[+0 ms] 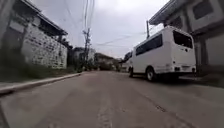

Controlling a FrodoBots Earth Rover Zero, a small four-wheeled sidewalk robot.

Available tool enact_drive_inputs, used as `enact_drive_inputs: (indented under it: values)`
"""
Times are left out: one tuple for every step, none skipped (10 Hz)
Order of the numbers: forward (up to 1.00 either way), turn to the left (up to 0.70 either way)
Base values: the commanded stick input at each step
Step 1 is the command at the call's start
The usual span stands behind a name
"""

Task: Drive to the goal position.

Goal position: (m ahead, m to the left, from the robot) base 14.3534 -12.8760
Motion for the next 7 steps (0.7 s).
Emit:
enact_drive_inputs:
  values:
    - [0.7,0.0]
    - [0.7,0.0]
    - [0.7,0.0]
    - [0.7,0.0]
    - [0.7,0.0]
    - [0.7,0.0]
    - [0.7,0.0]
